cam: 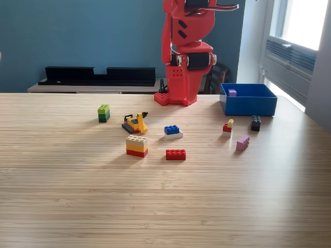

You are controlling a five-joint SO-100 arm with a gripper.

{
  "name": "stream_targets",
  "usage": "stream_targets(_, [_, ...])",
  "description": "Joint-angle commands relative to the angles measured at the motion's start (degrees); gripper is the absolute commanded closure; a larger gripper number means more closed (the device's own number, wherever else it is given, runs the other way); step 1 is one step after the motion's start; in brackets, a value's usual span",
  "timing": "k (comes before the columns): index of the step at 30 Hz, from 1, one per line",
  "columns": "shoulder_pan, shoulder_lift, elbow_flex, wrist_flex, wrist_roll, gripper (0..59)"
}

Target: Grasp a lego block and put it in the bin.

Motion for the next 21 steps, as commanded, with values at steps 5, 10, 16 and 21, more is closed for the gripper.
stream_targets(5, [4.13, 5.27, -0.79, -3.87, 2.2, 57.5])
stream_targets(10, [7.47, 5.27, -0.44, -4.48, 5.01, 57.4])
stream_targets(16, [16.52, 5.98, 1.23, -4.39, 14.41, 57.4])
stream_targets(21, [24.08, 6.06, 3.16, -4.39, 21.01, 57.3])
